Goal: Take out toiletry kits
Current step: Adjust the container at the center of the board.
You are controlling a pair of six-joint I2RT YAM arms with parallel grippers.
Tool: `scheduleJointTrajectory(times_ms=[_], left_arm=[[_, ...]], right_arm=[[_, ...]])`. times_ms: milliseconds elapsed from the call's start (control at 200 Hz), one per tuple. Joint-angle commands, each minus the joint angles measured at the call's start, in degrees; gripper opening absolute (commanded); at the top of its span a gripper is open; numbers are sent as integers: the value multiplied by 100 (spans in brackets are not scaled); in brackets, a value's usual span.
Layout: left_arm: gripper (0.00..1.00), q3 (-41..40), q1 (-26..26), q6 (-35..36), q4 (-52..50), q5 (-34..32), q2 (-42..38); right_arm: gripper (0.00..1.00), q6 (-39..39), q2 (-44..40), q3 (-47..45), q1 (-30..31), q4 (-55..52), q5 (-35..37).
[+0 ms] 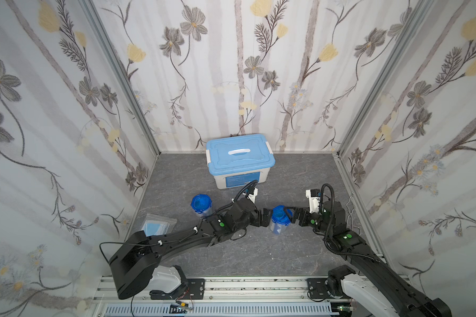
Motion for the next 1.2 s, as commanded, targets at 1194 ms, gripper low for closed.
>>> scheduleJointTrajectory(times_ms=[1194], left_arm=[[92,471,584,-968,2311,1189,1741]], right_arm=[[97,2670,-789,-1147,1038,767,2495]])
